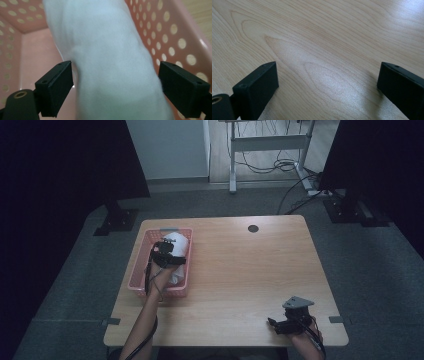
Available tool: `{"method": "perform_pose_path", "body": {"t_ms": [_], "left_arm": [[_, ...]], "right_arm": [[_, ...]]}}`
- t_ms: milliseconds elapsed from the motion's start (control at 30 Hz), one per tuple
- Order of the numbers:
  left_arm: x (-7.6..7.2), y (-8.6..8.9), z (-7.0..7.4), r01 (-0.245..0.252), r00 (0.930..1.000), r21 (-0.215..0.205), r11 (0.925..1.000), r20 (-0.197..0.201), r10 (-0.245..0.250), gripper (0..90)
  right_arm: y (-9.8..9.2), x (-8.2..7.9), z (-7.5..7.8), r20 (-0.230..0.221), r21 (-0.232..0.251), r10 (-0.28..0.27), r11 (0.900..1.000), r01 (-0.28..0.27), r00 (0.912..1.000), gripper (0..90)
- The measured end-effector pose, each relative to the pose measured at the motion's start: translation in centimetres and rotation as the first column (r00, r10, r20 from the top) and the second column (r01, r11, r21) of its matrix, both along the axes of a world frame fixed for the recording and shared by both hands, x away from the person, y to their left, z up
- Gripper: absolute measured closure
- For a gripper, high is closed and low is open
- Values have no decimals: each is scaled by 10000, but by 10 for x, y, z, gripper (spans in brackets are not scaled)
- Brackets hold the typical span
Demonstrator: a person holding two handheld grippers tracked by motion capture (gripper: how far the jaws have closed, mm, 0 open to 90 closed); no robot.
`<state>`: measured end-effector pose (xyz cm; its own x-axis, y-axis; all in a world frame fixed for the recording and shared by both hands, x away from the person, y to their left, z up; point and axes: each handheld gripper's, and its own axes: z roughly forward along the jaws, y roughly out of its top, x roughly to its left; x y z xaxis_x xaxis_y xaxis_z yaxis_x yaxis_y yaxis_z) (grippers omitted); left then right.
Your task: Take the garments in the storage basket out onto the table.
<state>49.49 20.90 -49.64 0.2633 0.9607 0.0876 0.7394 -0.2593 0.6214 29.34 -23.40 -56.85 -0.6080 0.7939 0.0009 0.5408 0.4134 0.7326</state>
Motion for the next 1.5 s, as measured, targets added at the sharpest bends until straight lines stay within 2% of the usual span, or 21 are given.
{"method": "perform_pose_path", "body": {"t_ms": [133,233,367,567,733,1100,1333,1500], "left_arm": [[2,-1,-3,-139,9997,94,9999,-179,140,148],[1,-1,-1,-192,9995,30,9998,-243,193,222],[-1,1,1,-318,9994,55,9995,-95,318,332],[-2,7,6,-434,9991,-334,9985,2,434,410],[-6,9,10,-484,9987,-587,9971,113,492,414],[-17,9,24,-346,9974,-736,9967,604,391,416],[-27,10,35,-426,9921,-863,9954,1144,523,414],[-33,15,40,-482,9907,-1149,9922,1208,621,412]], "right_arm": [[0,0,0,0,-1,3,10000,-3,10000,32],[0,0,0,-1,0,1,10000,-1,10000,33],[0,0,0,0,1,3,10000,-3,10000,33],[0,0,0,0,0,1,10000,-1,10000,33],[0,0,0,-2,-1,1,10000,-1,10000,32],[0,1,0,-1,0,1,10000,-1,10000,33],[0,1,0,3,-2,1,10000,-1,10000,33],[0,1,0,0,-2,5,10000,-5,10000,32]]}}
